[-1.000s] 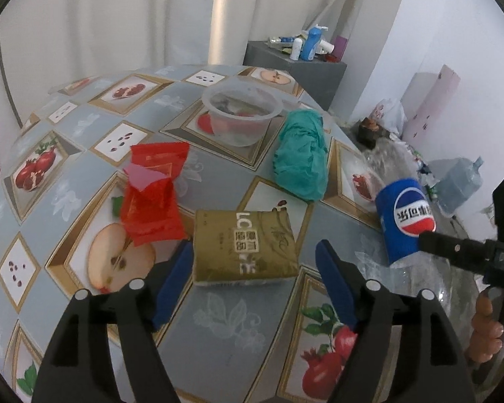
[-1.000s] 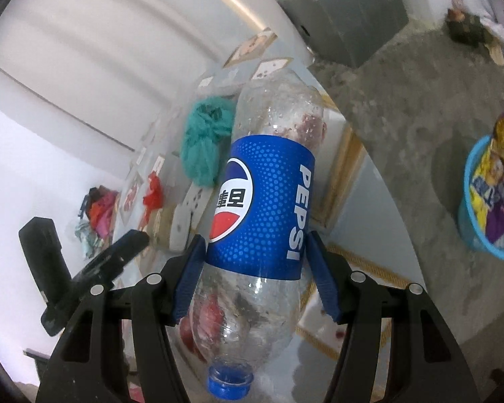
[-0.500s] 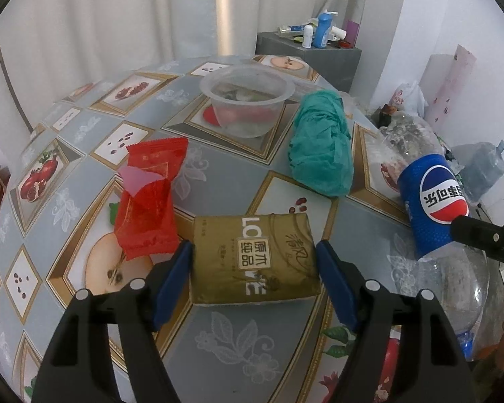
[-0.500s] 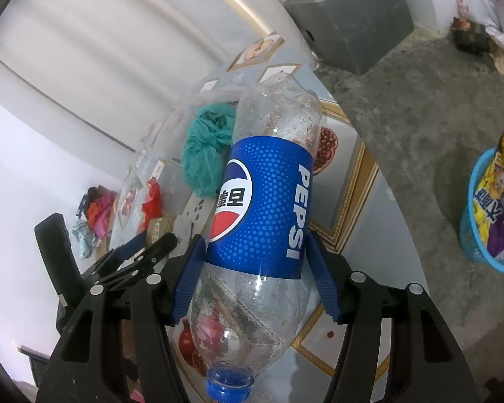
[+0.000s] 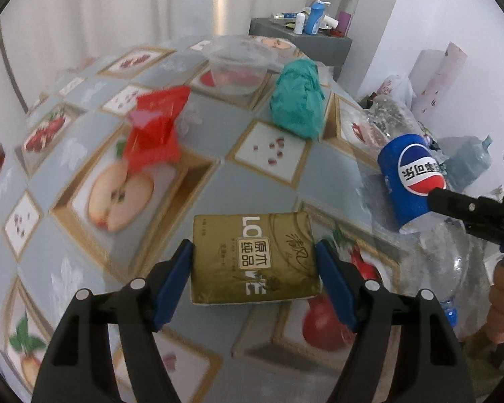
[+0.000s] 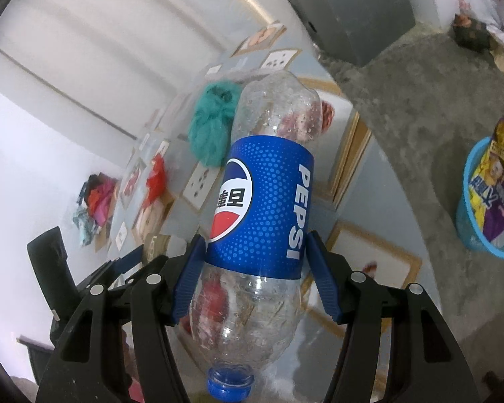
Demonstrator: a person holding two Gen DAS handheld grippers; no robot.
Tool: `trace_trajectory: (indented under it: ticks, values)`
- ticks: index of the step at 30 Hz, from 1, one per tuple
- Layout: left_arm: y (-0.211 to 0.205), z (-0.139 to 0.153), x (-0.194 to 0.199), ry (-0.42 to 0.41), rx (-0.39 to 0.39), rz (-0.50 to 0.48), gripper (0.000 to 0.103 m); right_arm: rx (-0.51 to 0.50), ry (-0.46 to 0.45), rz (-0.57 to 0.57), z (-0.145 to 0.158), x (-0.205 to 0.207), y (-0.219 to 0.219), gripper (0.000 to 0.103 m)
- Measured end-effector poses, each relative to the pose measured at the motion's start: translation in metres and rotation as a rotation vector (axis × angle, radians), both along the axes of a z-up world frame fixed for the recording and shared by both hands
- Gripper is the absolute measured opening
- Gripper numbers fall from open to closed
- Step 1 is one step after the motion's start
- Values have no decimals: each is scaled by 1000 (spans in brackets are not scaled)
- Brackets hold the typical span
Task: Collect trash
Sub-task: 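Grasp the gold packet with the left tool while the right tool holds the Pepsi bottle, then carry the gold packet and Pepsi bottle over to the blue wastebasket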
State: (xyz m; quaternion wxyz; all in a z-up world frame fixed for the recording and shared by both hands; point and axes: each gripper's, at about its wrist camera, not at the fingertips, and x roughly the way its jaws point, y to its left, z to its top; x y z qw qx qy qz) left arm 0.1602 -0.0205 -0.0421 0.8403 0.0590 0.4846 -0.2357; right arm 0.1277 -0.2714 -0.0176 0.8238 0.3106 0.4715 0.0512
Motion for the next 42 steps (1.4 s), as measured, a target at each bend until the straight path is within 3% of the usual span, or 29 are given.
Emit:
trace_trajectory:
  ticks: [5,8,18,24,29,34,37,42]
  values:
    - [15,2,-18,81,-86,12,73,-12,1,10,1,-12,8,58]
    - [25,9,-23,114,-178,4,73,-22,7,9,2,-17,10,58]
    - [24,31,8,-40,-268,10,73,-34,14,-3,2,-21,13,58]
    - [16,5,36,89,-288,-3,73,-21,15,-9,1,-21,10,58]
    - [32,-5,23,193,-352,-8,73,-14,16,-11,1,-22,8,58]
    - [43,-8,-1,229,-336,-37,73,-21,14,-14,0,-21,10,58]
    - [43,-8,-14,210,-304,-44,73,-23,13,-17,0,-20,11,58]
    - [27,-7,-29,98,-151,-75,73,-29,14,-21,0,-19,12,58]
